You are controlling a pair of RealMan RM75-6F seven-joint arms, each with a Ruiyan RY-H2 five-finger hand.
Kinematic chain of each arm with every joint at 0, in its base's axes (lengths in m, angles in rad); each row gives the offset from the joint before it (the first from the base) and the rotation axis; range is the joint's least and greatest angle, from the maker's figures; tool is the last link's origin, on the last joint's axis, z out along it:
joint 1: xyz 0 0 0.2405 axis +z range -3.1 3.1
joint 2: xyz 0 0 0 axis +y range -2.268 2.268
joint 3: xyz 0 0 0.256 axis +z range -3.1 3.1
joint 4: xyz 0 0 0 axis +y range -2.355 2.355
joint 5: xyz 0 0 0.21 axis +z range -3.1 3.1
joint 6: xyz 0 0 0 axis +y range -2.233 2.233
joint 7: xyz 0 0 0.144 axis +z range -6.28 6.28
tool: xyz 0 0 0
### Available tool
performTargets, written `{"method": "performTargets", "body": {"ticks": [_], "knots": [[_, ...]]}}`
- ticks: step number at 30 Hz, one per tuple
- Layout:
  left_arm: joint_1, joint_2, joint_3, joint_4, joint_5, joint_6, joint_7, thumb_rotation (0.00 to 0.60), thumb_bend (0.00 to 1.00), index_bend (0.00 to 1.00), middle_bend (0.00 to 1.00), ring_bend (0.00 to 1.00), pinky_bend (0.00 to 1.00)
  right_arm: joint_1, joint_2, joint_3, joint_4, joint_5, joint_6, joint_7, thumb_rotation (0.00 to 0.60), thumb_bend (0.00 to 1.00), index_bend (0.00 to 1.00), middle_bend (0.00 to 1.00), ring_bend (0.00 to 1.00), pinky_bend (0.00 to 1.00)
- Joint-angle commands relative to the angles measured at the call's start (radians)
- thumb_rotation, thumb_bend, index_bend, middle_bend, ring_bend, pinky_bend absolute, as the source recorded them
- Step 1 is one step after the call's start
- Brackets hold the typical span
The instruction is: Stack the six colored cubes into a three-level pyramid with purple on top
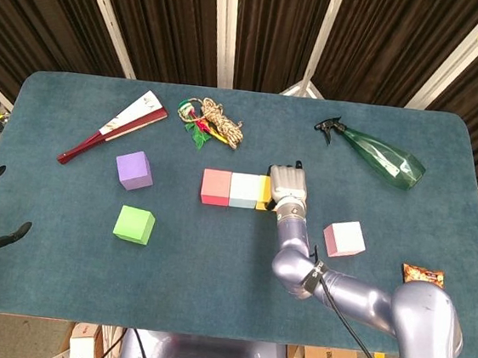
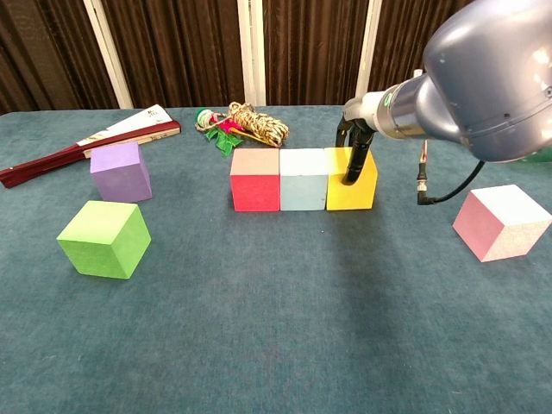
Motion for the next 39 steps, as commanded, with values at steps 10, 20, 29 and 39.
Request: {"method": "performTargets", "body": {"ticks": [10, 20, 29, 39], "knots": [[-0.001, -0.001, 0.0, 0.001, 0.0, -0.002, 0.001, 0.6, 0.17, 0.13, 0.05, 0.0, 0.0, 0.004, 0.001, 0.002, 0.001, 0.014, -0.003, -0.012, 0.6, 0.25, 0.41, 0.28, 0.2, 0.0], [-0.001, -0.001, 0.0, 0.0, 0.0, -0.002, 0.002, 0.6, 0.17, 0.13, 0.05, 0.0, 0.0, 0.005, 0.004, 0.0, 0.0, 0.028, -0.012, -0.02, 0.6, 0.25, 0.36, 0.25, 0.18, 0.0], [-0.002, -0.002, 0.0, 0.002, -0.002, -0.004, 0.003, 0.6, 0.17, 0.13, 0.05, 0.0, 0.0, 0.007, 0.0, -0.003, 0.008, 0.033, -0.017, -0.023, 0.6, 0.25, 0.33, 0.21, 0.16, 0.0], [-0.002, -0.001, -0.001, 0.001, -0.005, -0.004, 0.003, 0.6, 0.17, 0.13, 0.05, 0.0, 0.0, 0.013, 0.012, -0.008, -0.007, 0.057, -0.023, -0.046, 0.6, 0.25, 0.24, 0.13, 0.1, 0.0]]}}
